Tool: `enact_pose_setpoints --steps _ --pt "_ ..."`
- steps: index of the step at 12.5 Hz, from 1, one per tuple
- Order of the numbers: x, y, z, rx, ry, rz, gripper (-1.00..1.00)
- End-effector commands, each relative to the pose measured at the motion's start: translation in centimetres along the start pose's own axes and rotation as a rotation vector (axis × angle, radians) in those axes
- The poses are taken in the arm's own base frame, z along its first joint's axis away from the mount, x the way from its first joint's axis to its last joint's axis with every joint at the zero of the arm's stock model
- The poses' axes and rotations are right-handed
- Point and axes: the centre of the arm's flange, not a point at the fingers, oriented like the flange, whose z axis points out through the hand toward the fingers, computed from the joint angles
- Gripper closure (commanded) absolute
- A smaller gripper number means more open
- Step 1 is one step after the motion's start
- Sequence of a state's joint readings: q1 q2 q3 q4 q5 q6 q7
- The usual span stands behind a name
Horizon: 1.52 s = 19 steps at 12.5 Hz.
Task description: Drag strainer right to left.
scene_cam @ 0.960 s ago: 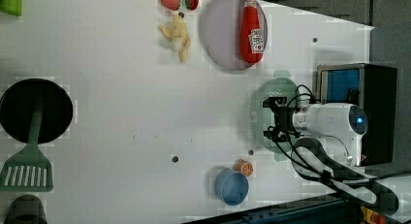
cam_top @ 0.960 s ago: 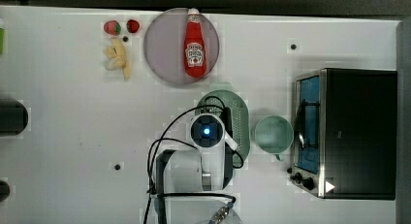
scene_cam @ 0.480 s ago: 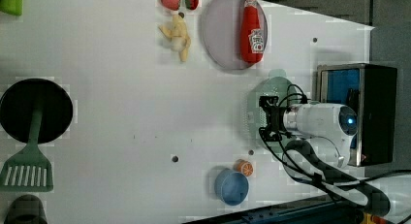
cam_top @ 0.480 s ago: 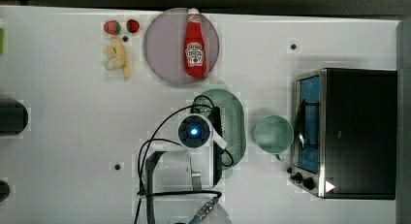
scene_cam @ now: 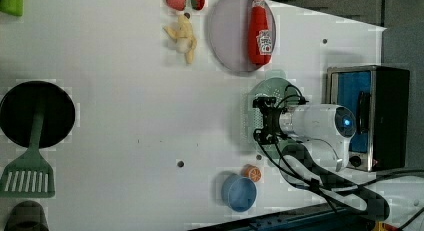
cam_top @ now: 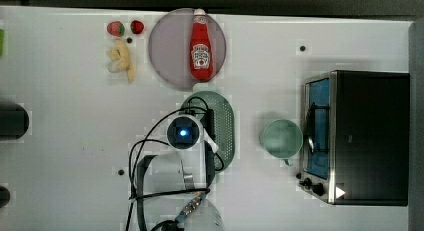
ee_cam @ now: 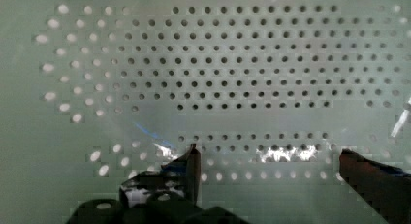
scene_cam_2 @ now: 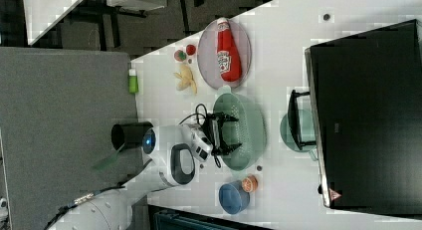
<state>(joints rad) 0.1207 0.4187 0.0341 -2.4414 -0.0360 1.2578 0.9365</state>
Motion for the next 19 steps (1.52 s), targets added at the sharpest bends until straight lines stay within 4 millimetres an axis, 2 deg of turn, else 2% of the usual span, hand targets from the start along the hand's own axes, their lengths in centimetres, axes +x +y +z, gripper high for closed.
enact_pose_setpoints --steps 1,7,12,19 --pt "-5.5 -0.6 -1.6 0.032 -0.01 0.032 -1.0" --pt "-10.9 -0.1 -1.6 0.039 -0.017 -0.006 -1.0" --pt "-15.1 -1.0 -1.3 0.007 -0.044 0.003 -1.0" --pt "-23.0 -2.3 -1.5 -0.044 -0.096 -0.014 -1.0"
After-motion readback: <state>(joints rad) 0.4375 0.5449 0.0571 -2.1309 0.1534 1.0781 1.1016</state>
